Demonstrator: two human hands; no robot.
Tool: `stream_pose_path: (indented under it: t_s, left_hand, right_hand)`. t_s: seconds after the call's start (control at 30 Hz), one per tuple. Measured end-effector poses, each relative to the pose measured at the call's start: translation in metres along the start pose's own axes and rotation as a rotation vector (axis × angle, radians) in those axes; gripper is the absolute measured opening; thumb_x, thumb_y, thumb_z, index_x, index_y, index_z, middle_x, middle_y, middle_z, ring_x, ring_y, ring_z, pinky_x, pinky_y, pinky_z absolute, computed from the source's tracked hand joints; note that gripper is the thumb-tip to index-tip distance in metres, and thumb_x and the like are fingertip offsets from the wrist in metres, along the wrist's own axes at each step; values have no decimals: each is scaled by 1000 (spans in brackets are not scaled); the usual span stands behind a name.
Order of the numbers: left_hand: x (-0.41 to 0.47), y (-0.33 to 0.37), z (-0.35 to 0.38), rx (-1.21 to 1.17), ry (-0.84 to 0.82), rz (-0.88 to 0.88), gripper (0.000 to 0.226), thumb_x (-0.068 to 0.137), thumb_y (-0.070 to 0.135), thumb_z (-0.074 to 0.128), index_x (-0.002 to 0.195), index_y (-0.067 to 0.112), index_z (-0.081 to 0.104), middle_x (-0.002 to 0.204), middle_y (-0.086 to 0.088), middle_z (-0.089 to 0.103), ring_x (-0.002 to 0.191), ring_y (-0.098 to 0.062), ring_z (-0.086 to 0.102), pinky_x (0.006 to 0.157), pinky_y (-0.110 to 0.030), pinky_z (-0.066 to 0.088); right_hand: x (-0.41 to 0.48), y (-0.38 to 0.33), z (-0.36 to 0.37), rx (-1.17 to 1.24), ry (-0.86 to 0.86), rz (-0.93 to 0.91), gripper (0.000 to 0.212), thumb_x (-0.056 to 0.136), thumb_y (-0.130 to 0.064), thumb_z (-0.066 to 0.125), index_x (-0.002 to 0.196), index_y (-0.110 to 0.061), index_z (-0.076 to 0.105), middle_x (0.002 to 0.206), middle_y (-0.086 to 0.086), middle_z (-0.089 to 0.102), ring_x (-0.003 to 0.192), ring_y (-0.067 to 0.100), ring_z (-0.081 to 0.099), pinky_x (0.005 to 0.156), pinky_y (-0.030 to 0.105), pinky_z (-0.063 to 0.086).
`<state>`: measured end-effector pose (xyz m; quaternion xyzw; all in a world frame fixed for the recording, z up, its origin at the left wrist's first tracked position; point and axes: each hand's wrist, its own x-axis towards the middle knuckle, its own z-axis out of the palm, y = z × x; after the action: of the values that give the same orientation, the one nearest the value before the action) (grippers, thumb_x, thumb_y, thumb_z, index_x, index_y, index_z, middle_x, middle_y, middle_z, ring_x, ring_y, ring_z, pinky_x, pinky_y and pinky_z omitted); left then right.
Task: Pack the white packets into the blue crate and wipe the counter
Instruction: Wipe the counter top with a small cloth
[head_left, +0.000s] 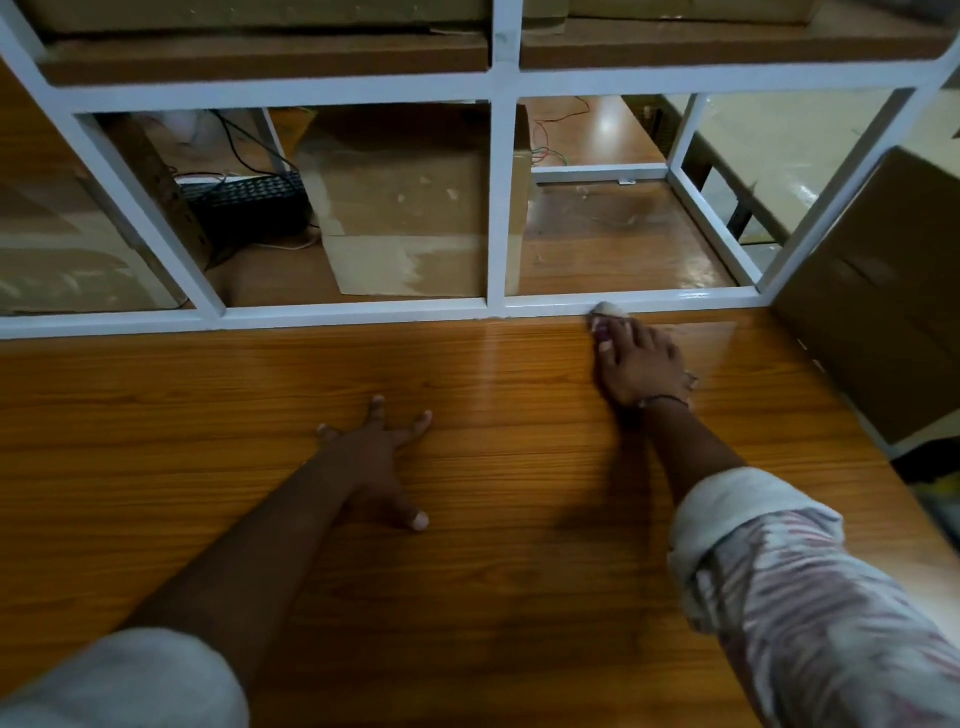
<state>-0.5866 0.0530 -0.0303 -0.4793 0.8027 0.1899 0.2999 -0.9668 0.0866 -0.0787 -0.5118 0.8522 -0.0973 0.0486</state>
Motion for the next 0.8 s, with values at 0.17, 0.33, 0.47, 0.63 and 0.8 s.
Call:
stream_pose_path:
  t_s: [0.17, 0.33, 0.47, 0.63, 0.8]
  left_hand:
    - [-5, 1, -2, 1, 16, 15, 144, 41, 86, 73, 145, 59, -22, 157, -16, -38, 151, -47, -6, 113, -76, -2]
    - [-7, 3, -6, 15, 3, 9, 141, 48, 83, 75, 146, 58, -22, 157, -15, -38, 151, -46, -7, 113, -76, 0]
    - [-9, 4, -5, 18, 22, 4, 139, 51, 81, 77, 147, 58, -21, 159, -14, -35, 152, -45, -6, 114, -76, 1]
    - [-9, 4, -5, 12, 24, -1, 138, 53, 79, 79, 147, 58, -20, 159, -13, -35, 152, -44, -6, 114, -75, 1]
    - [-6, 2, -4, -20, 18, -3, 140, 48, 80, 80, 145, 61, -19, 159, -12, -36, 151, -45, -8, 113, -76, -3]
  right_hand:
    - [-19, -38, 1, -13, 8, 31, 61, 100, -50, 21, 153, -24, 30, 161, 12, 27, 147, 34, 23, 120, 54, 15]
    - [-67, -109, 18, -2, -47, -319, 55, 101, -49, 20, 151, -29, 32, 162, 6, 29, 149, 29, 24, 121, 53, 17]
    - [-85, -102, 19, 22, -70, -444, 54, 102, -49, 24, 152, -29, 34, 161, 3, 32, 148, 27, 25, 121, 50, 18]
    - [-37, -33, 2, 168, -9, -21, 61, 103, -53, 15, 152, -23, 37, 161, 5, 32, 148, 29, 25, 121, 50, 15]
    - [-59, -31, -5, 256, -53, -68, 53, 106, -50, 21, 152, -30, 38, 162, 2, 30, 151, 25, 20, 123, 46, 8]
